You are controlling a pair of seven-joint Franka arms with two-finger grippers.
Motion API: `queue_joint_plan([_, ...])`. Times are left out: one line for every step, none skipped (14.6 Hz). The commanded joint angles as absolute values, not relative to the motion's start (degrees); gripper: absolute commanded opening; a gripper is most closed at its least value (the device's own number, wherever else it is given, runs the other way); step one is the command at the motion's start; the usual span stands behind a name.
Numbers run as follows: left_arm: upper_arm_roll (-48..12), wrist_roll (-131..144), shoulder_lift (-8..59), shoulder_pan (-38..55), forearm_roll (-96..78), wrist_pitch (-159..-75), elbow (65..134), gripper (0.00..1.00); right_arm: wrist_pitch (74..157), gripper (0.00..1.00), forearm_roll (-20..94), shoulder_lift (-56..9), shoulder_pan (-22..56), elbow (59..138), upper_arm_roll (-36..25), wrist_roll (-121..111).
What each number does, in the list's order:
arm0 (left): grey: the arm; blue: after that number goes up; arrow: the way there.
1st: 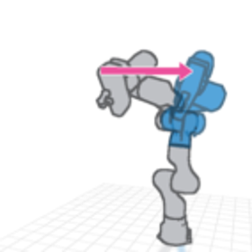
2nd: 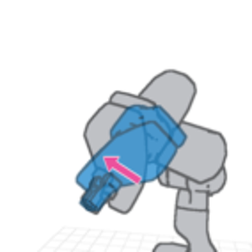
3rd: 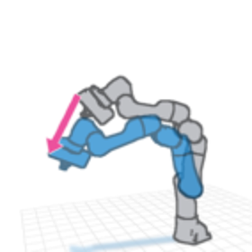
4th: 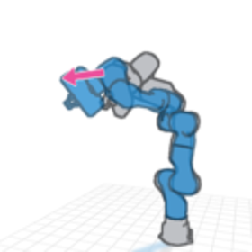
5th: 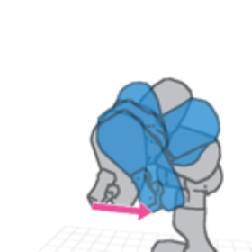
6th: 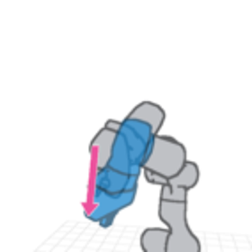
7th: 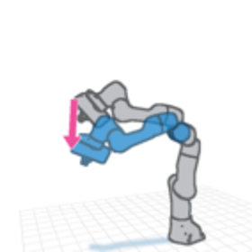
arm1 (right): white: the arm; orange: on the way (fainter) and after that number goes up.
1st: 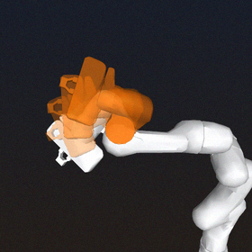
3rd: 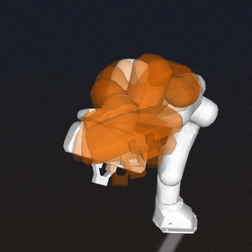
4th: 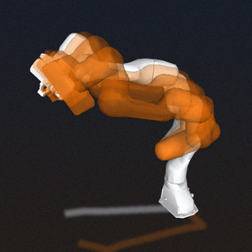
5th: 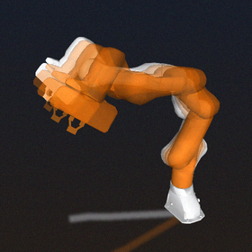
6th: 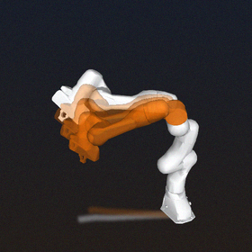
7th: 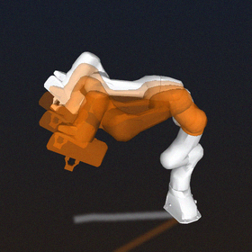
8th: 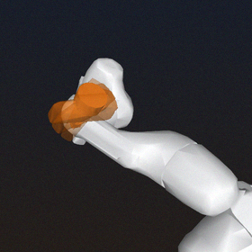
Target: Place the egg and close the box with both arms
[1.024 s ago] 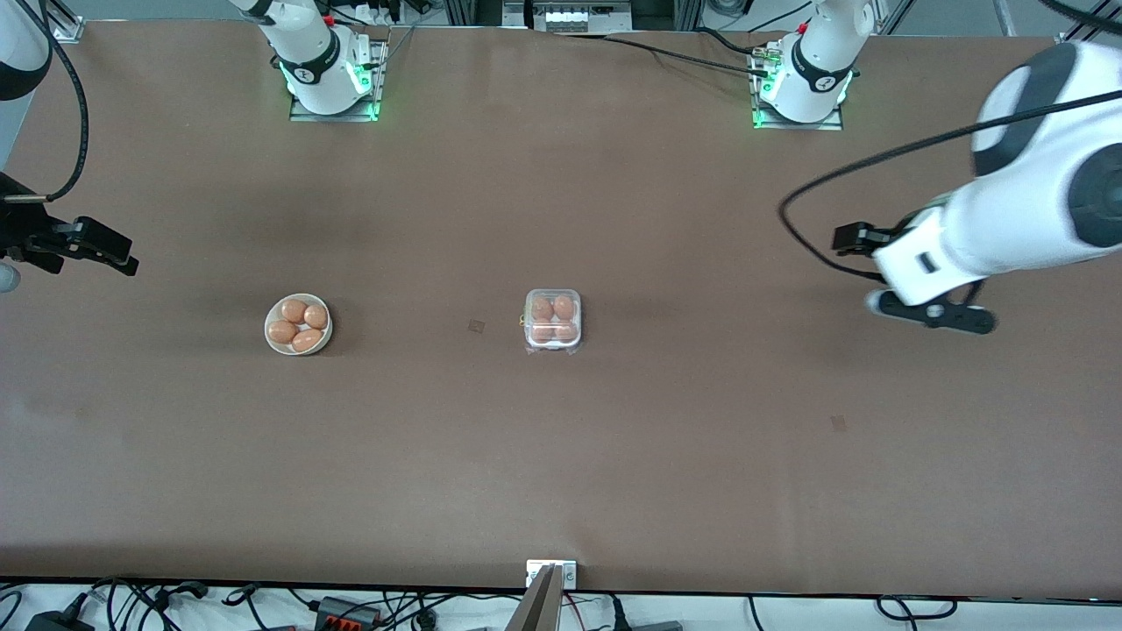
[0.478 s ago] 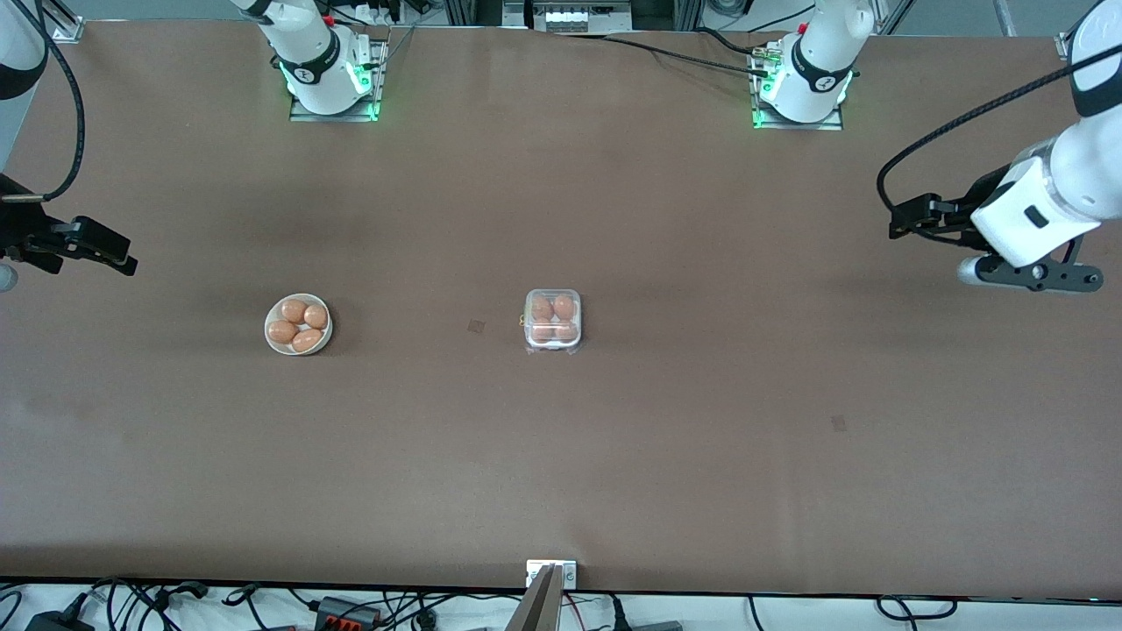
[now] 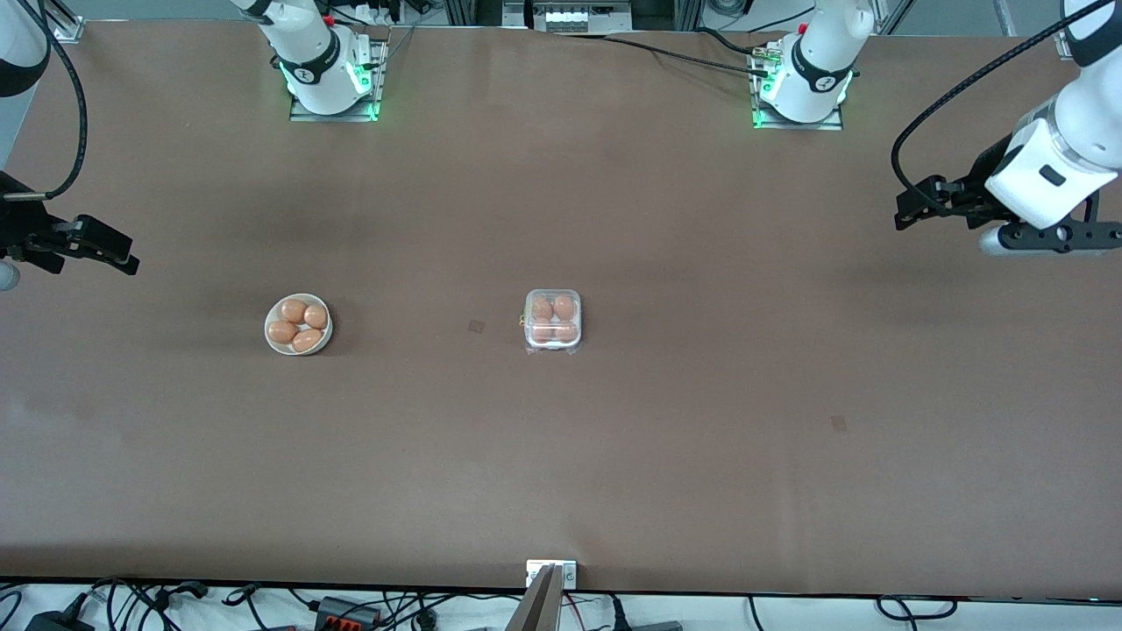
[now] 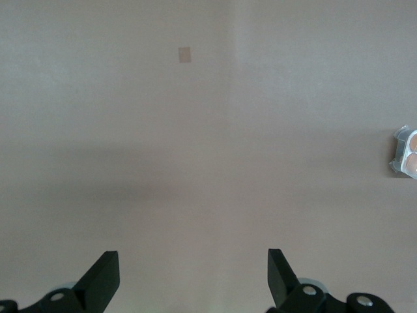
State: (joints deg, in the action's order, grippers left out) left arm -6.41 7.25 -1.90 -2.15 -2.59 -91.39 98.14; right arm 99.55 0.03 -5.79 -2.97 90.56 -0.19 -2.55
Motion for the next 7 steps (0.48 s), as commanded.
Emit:
queue_joint_plan([-4.14,5.55,-6.86,0.17,-2.37,-93.87,104.15,1.00,98.96,1.00,-0.53,-5.10,-3.52,90.44,0.44,-2.81])
queue_joint_plan([-2.30,5.19,-6.94,1.57,-2.37,-93.87,104.41,1.00,98.96,1.00,-0.53,-5.10,-3.52,90.44,0.44,-2.81])
queue_joint_plan([-1.50,5.36,-7.12,2.89,-1.68,-93.87,104.33,1.00,98.88,1.00,-0.35,-5.10,-3.52,90.44,0.44,-2.81])
queue_joint_plan([-1.58,5.36,-7.03,2.90,-0.45,-93.43,103.80,1.00,98.88,1.00,-0.26,-5.18,-3.60,90.44,0.44,-2.81])
queue_joint_plan([-1.76,4.84,-6.51,2.73,0.52,-91.86,102.67,1.00,98.88,1.00,-0.26,-5.19,-3.60,90.44,0.44,-2.81])
queue_joint_plan([-1.84,4.49,-5.29,2.81,0.61,-91.67,100.92,1.00,98.27,1.00,-0.26,-5.27,-3.60,90.44,0.44,-2.81])
queue_joint_plan([-2.02,4.48,-3.62,2.81,0.53,-91.41,98.98,1.00,97.74,1.00,-0.26,-5.19,-3.52,90.44,0.44,-2.73])
